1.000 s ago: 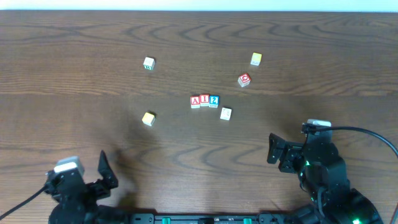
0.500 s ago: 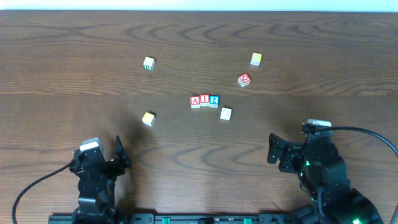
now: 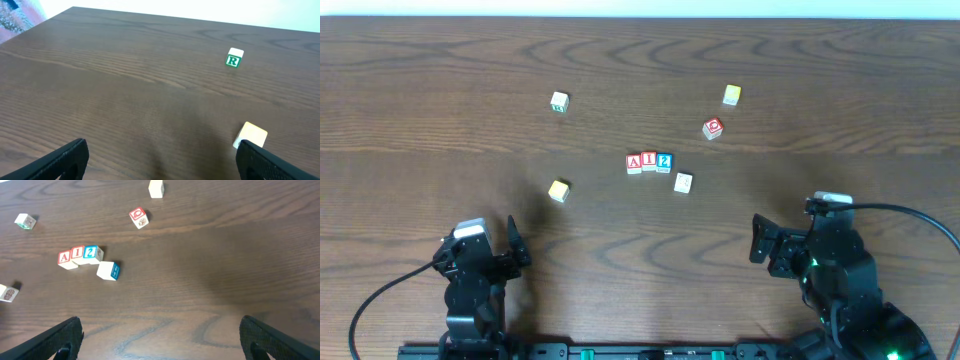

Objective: Spell out Ai2

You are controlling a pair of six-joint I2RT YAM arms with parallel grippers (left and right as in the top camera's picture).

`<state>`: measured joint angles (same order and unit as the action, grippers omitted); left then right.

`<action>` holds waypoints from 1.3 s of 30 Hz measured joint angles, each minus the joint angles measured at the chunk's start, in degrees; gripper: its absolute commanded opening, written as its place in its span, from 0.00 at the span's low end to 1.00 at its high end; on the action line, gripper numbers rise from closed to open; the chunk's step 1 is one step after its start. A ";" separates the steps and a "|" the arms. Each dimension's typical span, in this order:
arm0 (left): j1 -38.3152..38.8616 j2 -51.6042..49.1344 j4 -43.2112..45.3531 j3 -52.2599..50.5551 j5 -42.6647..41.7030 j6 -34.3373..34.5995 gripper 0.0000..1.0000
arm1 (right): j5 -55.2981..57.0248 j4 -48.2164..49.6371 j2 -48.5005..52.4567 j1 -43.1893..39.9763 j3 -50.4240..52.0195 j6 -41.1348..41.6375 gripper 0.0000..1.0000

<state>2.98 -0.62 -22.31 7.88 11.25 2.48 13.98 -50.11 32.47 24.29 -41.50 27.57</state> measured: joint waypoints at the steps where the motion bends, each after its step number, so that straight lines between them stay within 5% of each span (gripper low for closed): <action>1: 0.00 0.00 0.00 0.00 -0.02 0.00 0.95 | 0.02 0.00 0.00 0.00 0.00 0.00 0.99; 23: 0.00 0.00 0.04 0.00 -0.17 0.00 0.95 | -0.11 -2.97 -1.60 -1.49 0.00 -2.84 0.99; 32: 0.00 0.00 0.11 0.00 -0.35 0.00 0.95 | 0.02 -4.00 -16.50 -11.91 0.35 -17.05 0.99; 39: 0.00 0.00 0.20 -0.02 -0.37 -0.02 0.95 | -0.22 -2.86 -28.11 -14.40 10.60 -22.18 0.99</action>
<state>2.98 -0.62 -22.11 7.86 10.87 2.46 13.76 -52.97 4.36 9.89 -30.89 5.39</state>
